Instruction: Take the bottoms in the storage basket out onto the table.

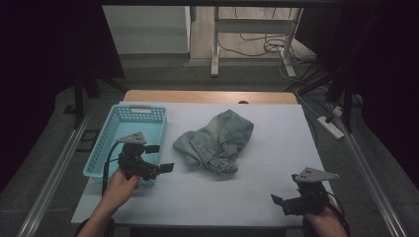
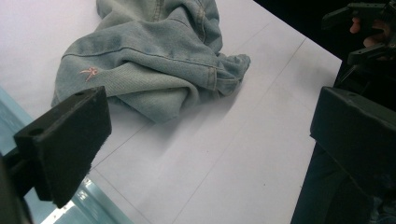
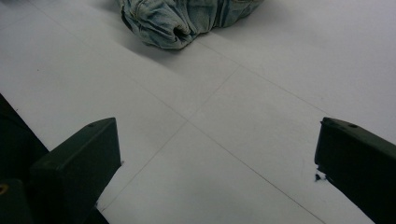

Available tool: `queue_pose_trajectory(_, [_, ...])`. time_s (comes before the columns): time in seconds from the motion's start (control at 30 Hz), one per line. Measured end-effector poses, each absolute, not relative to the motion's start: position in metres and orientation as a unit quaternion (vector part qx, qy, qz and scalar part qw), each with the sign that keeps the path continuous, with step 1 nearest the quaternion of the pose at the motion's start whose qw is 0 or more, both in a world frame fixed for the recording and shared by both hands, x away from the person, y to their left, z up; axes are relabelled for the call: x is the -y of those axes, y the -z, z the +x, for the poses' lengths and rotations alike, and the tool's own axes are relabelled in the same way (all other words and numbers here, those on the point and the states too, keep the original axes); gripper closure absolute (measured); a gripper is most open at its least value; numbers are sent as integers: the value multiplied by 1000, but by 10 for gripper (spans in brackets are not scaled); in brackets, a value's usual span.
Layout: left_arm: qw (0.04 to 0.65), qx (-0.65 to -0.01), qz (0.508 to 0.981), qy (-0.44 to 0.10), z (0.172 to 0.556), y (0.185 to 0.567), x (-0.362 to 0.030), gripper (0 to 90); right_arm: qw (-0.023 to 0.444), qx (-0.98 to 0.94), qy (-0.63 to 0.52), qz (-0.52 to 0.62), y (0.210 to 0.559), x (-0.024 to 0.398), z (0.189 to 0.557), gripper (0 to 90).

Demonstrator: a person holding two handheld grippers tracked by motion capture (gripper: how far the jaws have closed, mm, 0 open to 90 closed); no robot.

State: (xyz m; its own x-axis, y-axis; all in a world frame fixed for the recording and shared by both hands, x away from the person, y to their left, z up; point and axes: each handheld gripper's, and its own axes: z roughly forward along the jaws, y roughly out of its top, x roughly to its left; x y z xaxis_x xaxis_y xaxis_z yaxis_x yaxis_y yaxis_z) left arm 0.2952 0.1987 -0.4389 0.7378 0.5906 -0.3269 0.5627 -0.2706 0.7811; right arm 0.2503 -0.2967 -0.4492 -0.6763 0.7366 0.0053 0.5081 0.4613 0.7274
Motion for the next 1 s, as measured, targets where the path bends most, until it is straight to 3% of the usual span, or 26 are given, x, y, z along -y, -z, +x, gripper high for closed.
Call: queue_pose_trajectory(1.0, [484, -393, 781, -21, 267, 449, -225, 0, 157, -843, -360, 369, 449, 296, 250, 8])
